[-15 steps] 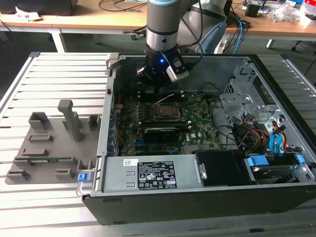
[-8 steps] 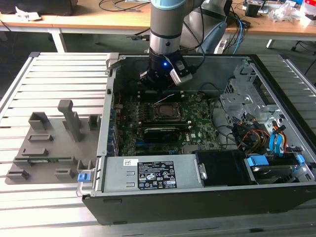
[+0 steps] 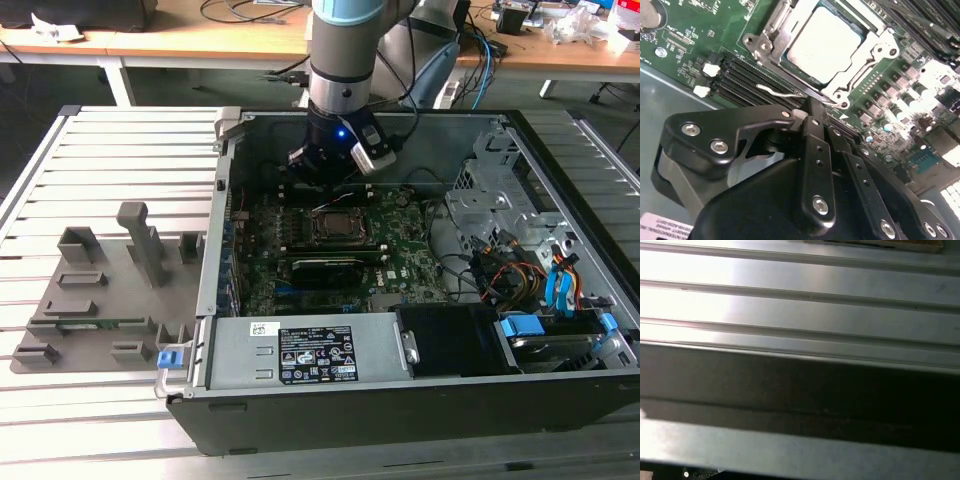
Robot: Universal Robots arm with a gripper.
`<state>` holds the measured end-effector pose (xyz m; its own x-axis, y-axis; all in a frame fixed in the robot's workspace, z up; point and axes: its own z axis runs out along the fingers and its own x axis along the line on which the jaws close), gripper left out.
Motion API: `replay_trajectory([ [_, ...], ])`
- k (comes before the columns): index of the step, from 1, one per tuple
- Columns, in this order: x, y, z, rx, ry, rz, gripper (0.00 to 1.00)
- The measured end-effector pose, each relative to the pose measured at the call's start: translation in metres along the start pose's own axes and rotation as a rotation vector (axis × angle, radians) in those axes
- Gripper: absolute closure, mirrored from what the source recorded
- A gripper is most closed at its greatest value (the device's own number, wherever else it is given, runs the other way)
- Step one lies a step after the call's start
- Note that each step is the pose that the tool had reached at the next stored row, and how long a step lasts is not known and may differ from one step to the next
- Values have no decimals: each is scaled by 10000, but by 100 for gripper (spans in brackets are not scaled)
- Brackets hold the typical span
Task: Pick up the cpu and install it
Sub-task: 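Install the first cpu locking lever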
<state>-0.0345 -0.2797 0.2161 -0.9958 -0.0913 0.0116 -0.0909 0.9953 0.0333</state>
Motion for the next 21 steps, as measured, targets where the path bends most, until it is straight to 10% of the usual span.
replay_trajectory([
  [7,-249,-28,95,-1,5,-10,89],
  [16,-335,-72,144,-5,8,-9,89],
  [21,-352,-71,159,-174,-10,-16,89],
])
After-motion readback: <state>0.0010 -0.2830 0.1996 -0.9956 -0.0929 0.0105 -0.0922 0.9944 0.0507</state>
